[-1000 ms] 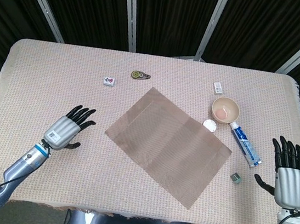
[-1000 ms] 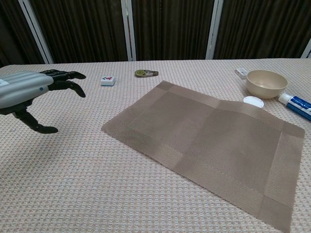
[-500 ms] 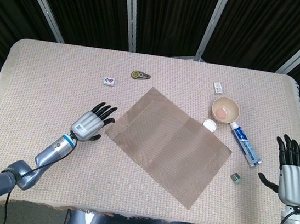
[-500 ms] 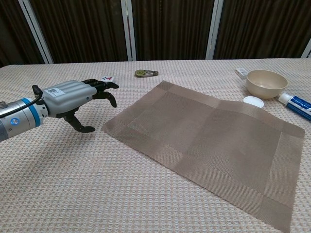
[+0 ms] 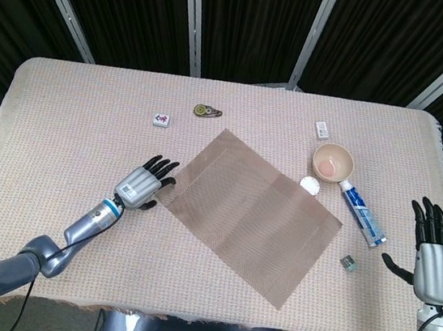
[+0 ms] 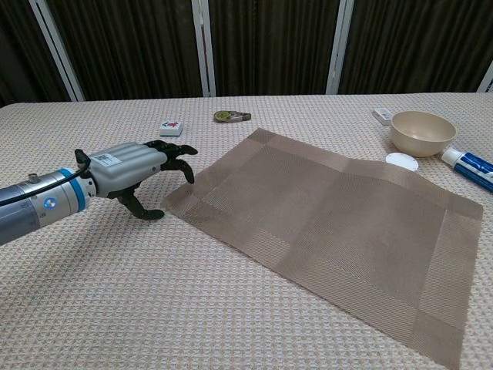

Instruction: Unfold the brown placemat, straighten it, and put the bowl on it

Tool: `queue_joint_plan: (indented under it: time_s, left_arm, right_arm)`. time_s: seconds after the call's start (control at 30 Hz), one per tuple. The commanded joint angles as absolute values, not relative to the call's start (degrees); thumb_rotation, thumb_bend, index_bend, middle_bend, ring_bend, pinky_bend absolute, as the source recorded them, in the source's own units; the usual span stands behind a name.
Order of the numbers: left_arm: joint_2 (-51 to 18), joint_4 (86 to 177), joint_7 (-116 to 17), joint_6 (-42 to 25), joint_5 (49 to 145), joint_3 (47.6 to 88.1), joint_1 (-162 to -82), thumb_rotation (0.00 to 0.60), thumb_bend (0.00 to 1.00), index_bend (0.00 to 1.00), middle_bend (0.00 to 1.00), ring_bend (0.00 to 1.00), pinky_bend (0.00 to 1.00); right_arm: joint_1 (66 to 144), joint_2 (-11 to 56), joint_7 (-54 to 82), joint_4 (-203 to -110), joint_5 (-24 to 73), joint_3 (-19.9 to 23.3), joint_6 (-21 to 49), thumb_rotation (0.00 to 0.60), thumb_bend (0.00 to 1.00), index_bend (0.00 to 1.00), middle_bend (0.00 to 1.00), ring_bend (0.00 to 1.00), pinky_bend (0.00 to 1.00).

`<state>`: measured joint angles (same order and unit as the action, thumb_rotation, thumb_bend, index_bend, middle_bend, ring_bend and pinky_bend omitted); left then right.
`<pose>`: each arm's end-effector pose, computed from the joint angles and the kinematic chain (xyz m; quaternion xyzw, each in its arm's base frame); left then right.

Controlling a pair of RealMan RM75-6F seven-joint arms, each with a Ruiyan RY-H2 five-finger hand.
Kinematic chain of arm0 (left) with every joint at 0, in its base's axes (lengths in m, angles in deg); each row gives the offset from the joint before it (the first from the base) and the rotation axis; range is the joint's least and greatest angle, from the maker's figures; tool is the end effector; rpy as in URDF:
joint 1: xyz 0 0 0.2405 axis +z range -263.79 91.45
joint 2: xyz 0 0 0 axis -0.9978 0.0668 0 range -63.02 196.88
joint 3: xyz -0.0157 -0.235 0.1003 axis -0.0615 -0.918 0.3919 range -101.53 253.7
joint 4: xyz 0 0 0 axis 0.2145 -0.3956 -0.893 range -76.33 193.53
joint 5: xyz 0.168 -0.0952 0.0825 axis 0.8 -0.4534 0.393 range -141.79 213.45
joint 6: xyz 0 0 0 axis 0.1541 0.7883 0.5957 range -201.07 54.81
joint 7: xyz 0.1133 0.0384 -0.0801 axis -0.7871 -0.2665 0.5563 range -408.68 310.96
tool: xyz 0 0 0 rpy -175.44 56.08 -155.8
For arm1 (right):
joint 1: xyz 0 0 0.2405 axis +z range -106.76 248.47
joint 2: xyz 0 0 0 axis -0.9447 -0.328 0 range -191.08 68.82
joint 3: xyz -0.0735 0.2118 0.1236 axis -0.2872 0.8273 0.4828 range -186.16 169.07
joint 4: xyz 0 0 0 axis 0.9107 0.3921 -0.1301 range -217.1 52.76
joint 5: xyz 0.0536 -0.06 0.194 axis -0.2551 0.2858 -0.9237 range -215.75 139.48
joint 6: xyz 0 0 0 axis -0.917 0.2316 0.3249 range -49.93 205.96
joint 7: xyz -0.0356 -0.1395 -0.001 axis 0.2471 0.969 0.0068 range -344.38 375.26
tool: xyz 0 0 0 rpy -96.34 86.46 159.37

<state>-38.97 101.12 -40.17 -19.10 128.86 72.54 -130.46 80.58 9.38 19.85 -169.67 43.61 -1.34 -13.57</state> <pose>-0.1945 0.3695 -0.0765 -0.8148 -0.2703 -0.3547 0.3704 -0.2981 -0.2205 0.1610 0.5504 -0.3147 0.4404 0.6356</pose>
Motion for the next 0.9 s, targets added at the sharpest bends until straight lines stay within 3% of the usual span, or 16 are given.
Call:
queue_joint_plan:
  time_s: [0.03,0.47,0.9]
  left_arm:
    - [-39.74,100.11,-39.57,-19.15,128.65,72.80,-130.73,0.600,0.27,0.27,0.00,0.00,0.00]
    - [-42.03,97.22,-39.03,-19.85,128.32,73.29,-132.51,0.600,0.31,0.36,0.00,0.00,0.00]
    - [-44.13,96.34,-40.99,-18.56,127.32,72.57,-133.55,0.600,0.42,0.54,0.00,0.00,0.00]
  right_arm:
    - [80.52,9.34,19.78,-169.63,43.68,-1.25,-13.54,0.600,0.00,0.00,0.00,0.00,0.00]
    - [80.14,9.12,19.42,-169.74,44.18,-0.74,-13.46,0.600,0.00,0.00,0.00,0.00,0.00]
    - [79.69,8.61,18.92,-170.35,44.79,-0.36,-13.58,0.600,0.00,0.00,0.00,0.00,0.00]
